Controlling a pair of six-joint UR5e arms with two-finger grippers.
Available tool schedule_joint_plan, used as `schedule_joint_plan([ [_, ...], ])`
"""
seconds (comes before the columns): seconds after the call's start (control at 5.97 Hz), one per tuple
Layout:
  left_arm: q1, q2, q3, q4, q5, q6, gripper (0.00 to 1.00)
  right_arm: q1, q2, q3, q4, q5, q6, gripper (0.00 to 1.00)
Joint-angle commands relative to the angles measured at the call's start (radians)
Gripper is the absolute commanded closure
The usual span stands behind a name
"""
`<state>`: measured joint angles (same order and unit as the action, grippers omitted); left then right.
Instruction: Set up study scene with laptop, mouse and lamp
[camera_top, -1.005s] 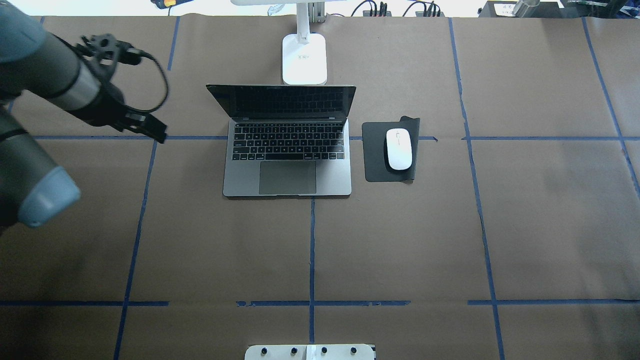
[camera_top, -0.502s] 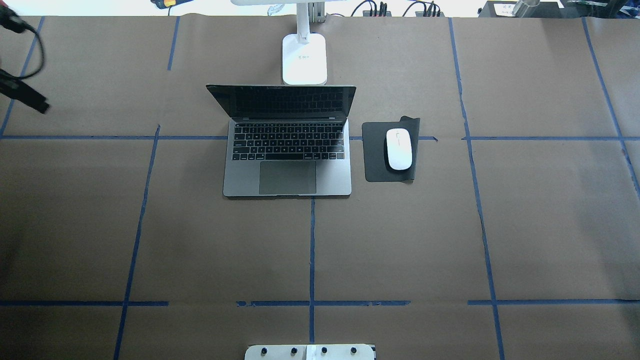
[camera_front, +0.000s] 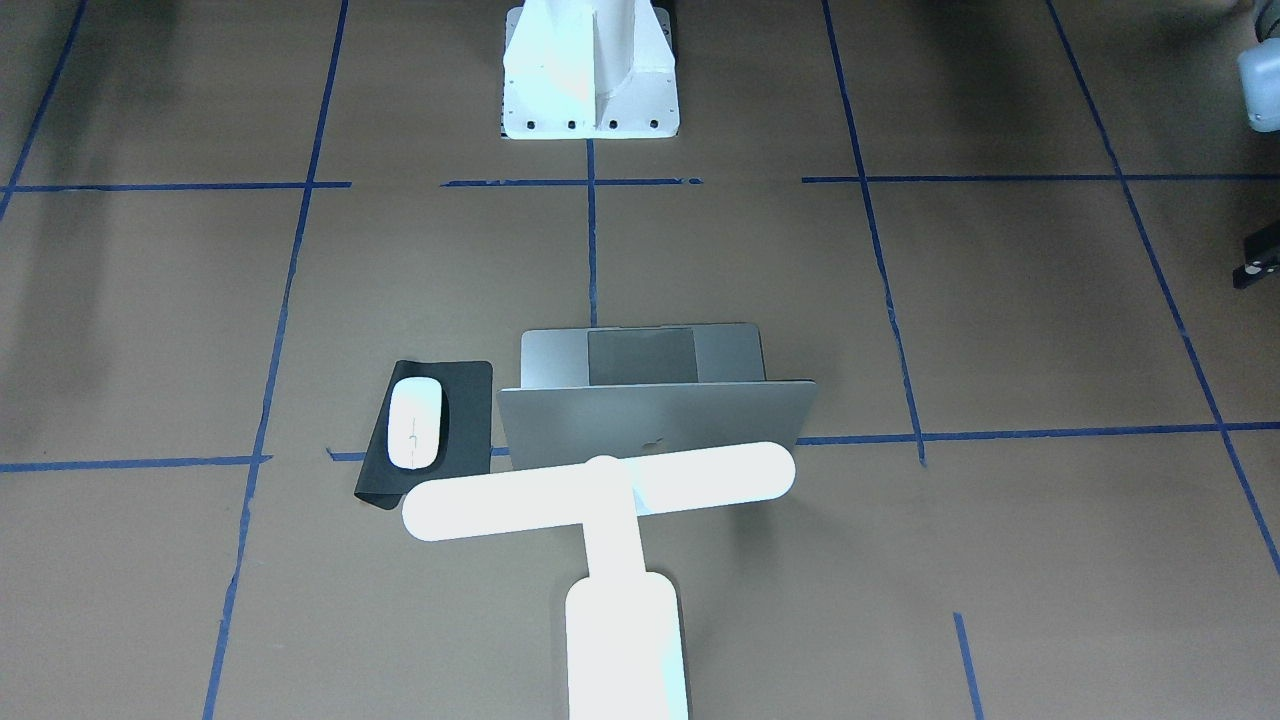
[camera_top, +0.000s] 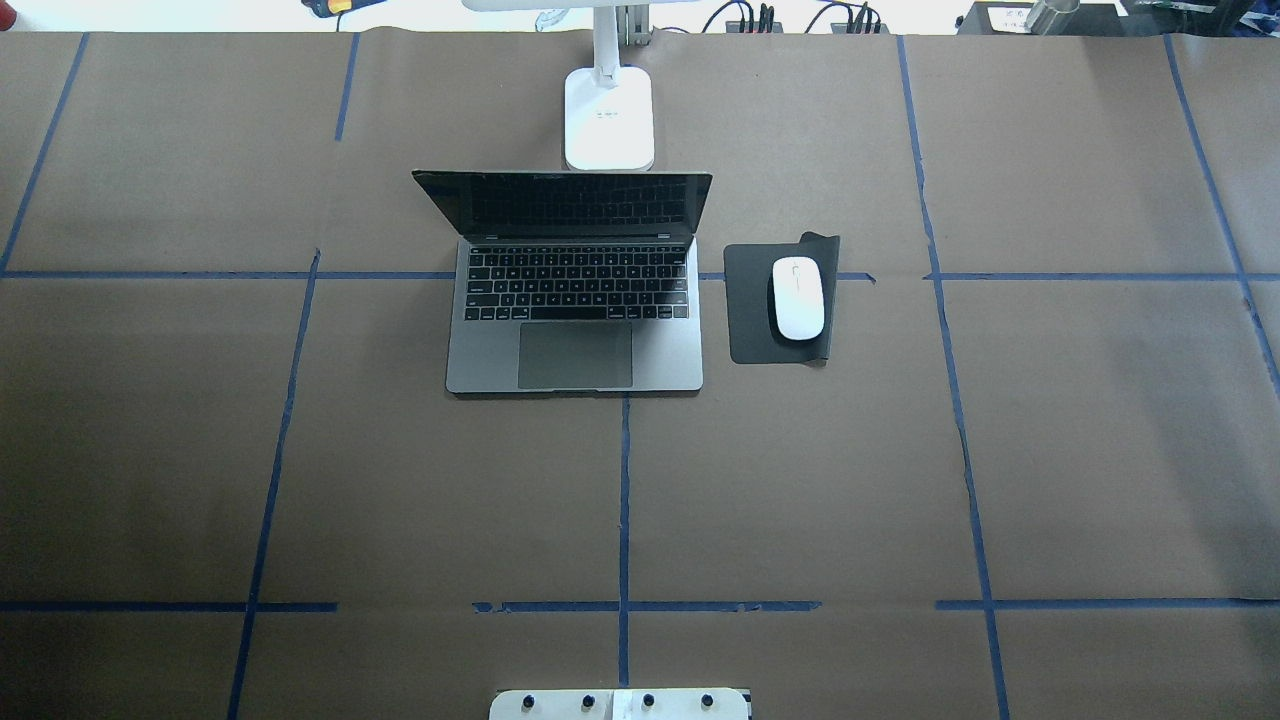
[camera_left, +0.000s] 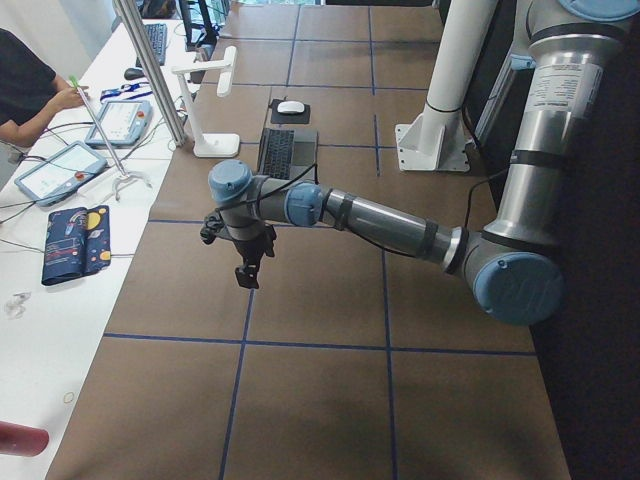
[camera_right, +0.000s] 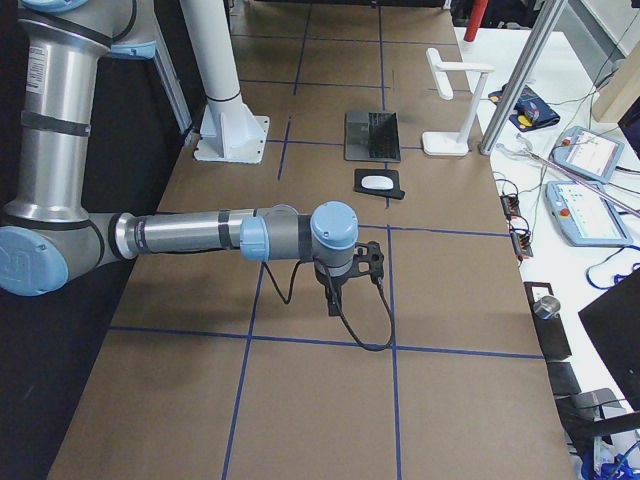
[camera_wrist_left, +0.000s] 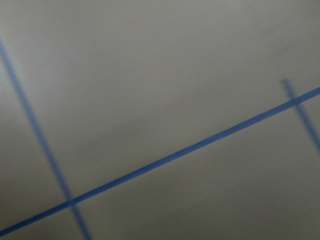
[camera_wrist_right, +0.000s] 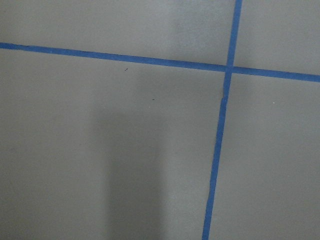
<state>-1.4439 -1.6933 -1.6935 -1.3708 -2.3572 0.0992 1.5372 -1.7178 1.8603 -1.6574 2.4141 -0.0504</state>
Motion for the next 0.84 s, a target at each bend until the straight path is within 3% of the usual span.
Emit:
schedule_joint_plan([
  [0.0, -0.141, 0.049, 0.047, 0.001, -0.014, 0.008, 0.00, 0.055, -0.005, -0.010, -0.016, -0.044, -0.005, 0.00],
  [0.33, -0.202, 0.053, 0.058, 0.007, -0.013, 0.001, 0.00, 0.037, -0.009, 0.034, -0.028, -0.058, -0.006, 0.00],
  [0.5, -0.196, 0.043, 0.087, -0.005, 0.040, -0.027, 0.00, 0.029, -0.025, 0.024, -0.028, -0.073, -0.041, 0.00],
  [0.67, -0.197, 0.053, 0.054, 0.008, 0.053, -0.036, 0.00, 0.029, -0.017, 0.001, -0.028, -0.060, -0.043, 0.00],
])
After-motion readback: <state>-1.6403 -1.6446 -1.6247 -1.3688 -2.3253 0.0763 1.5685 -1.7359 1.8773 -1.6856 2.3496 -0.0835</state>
